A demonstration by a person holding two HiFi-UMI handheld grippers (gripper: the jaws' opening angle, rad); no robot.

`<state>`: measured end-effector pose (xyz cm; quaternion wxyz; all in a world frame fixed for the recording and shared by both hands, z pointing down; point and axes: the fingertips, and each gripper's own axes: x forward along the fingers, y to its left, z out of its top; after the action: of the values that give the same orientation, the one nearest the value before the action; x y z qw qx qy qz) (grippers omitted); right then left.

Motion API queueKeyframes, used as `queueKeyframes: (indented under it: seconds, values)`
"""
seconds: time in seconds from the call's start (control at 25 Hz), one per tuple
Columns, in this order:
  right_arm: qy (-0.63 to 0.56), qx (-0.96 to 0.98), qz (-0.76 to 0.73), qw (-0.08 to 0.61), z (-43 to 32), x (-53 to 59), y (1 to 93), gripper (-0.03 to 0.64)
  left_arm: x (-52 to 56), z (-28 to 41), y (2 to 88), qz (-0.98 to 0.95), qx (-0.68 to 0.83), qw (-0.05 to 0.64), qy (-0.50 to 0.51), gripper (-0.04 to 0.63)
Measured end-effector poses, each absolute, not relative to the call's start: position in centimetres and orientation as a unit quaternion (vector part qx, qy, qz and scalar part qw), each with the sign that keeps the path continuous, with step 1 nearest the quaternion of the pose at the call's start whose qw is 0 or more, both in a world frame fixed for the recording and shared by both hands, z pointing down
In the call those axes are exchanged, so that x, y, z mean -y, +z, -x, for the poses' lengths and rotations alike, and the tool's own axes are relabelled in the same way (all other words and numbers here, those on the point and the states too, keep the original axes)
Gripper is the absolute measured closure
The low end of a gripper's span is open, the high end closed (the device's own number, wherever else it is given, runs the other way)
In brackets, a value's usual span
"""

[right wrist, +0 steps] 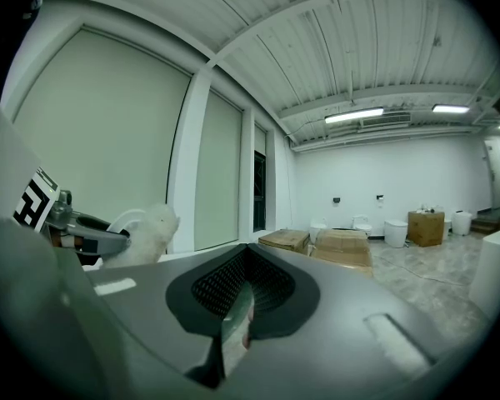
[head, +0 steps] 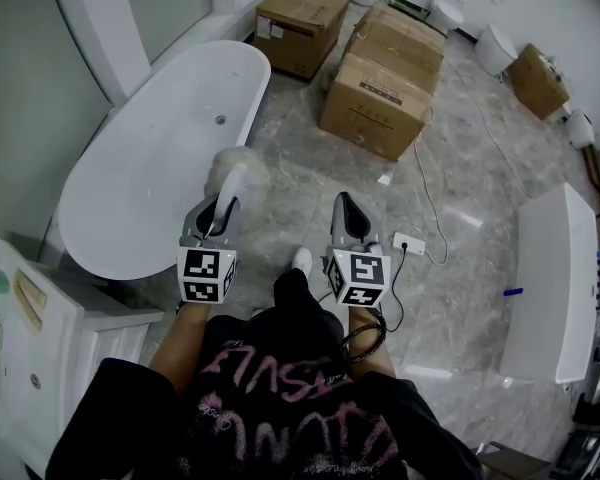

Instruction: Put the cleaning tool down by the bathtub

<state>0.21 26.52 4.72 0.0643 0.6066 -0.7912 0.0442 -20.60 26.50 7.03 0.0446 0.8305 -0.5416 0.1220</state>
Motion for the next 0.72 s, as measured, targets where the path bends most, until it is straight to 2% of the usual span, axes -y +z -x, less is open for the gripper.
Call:
queueKeyframes:
  seconds: [0.72]
  values:
    - [0.086,0.799,-0.591,0.074,-2.9,-17.3,8.3,0.594,-18.8,17.7,10.9,-0.819,0.543,0.088,0.163,0.508]
